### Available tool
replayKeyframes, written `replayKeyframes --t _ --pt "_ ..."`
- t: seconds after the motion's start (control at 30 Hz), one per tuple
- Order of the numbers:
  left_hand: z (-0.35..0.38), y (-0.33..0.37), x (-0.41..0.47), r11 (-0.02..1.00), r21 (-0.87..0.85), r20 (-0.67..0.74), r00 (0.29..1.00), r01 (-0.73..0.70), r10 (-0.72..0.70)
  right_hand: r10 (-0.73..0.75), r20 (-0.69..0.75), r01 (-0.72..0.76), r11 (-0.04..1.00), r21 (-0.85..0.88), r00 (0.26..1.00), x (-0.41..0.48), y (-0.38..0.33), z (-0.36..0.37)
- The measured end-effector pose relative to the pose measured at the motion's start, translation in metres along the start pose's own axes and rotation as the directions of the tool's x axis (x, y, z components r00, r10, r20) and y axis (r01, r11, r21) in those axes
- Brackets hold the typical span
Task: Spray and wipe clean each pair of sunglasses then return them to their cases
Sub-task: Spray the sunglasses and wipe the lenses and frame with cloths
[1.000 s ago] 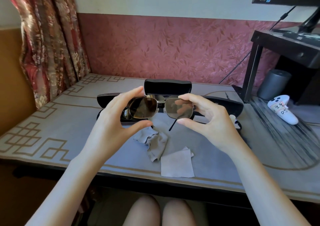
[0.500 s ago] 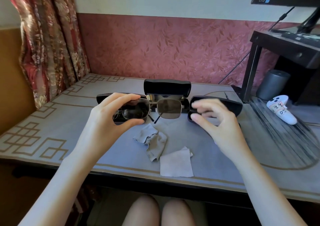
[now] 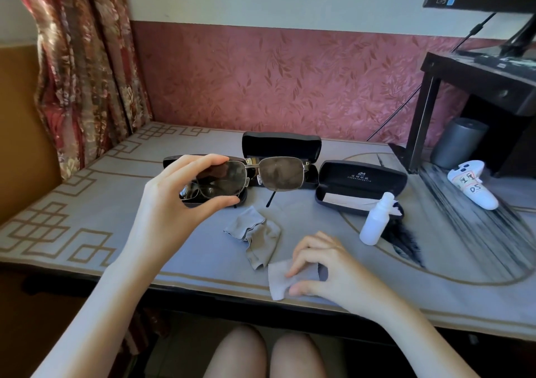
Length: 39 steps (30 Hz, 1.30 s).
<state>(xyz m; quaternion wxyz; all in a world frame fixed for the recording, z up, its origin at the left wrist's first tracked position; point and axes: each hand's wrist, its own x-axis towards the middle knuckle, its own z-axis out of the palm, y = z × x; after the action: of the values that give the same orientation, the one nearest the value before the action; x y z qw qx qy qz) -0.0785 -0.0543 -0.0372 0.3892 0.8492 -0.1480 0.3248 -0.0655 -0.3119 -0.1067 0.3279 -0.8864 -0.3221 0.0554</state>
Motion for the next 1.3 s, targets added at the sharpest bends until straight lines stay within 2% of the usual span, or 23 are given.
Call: replayKeyframes --t 0.1,0.17,0.27,0.33,0.4,0.5,0.63,0.77,0.87,1.0,1.1,1.17,1.3 --pt "0.0 0.0 0.0 1.0 -0.016 -0.003 1.0 0.008 -0.008 0.011 -0.088 -0.007 0.999 0.045 0.996 0.001 -0.001 0.001" --pt "0.0 -0.001 0.0 1.0 -0.023 -0.001 1.0 0.004 -0.004 0.088 -0.162 -0.06 0.984 0.168 0.983 0.003 -0.005 -0.007" --pt "-0.001 -0.002 0.0 1.0 -0.027 0.007 1.0 0.008 -0.008 0.233 -0.33 -0.1 0.921 0.375 0.915 0.015 -0.011 -0.031" --pt "-0.001 -0.002 0.0 0.999 -0.034 0.016 1.0 0.004 -0.003 0.276 -0.439 -0.06 0.894 0.444 0.855 0.027 -0.018 -0.051" --pt "0.0 -0.002 0.0 0.999 -0.039 0.03 1.0 -0.004 0.005 0.252 -0.526 -0.005 0.905 0.426 0.813 0.04 -0.028 -0.072" --pt "0.001 0.001 0.001 0.999 -0.047 0.044 0.999 -0.007 0.009 0.082 -0.608 0.127 0.948 0.293 0.79 0.057 -0.053 -0.098" --pt "0.001 0.003 0.001 0.999 -0.051 0.042 0.999 -0.008 0.01 -0.136 -0.494 0.249 0.954 0.17 0.859 0.062 -0.076 -0.104" --pt "0.002 0.002 0.0 0.999 -0.039 0.033 0.999 -0.005 0.007 -0.214 -0.295 0.271 0.949 0.165 0.931 0.05 -0.068 -0.092" --pt "0.003 0.002 0.0 0.999 -0.036 0.033 0.999 -0.009 0.01 -0.223 -0.193 0.253 0.957 0.142 0.955 0.045 -0.061 -0.089" --pt "0.003 0.006 0.0 0.999 -0.041 0.037 0.999 -0.026 0.028 -0.194 -0.264 0.247 0.951 0.184 0.945 0.048 -0.066 -0.097" --pt "0.003 0.008 0.001 0.998 -0.036 0.053 0.998 -0.041 0.043 -0.032 -0.043 0.035 0.998 0.053 0.999 0.06 -0.071 -0.1" --pt "0.002 0.01 0.001 0.998 -0.01 0.061 0.996 -0.061 0.062 0.004 0.045 -0.002 0.999 -0.038 0.999 0.067 -0.073 -0.096" --pt "0.001 0.012 0.001 0.995 0.021 0.078 0.993 -0.093 0.091 -0.031 0.033 0.028 0.995 0.094 0.999 0.07 -0.073 -0.094"
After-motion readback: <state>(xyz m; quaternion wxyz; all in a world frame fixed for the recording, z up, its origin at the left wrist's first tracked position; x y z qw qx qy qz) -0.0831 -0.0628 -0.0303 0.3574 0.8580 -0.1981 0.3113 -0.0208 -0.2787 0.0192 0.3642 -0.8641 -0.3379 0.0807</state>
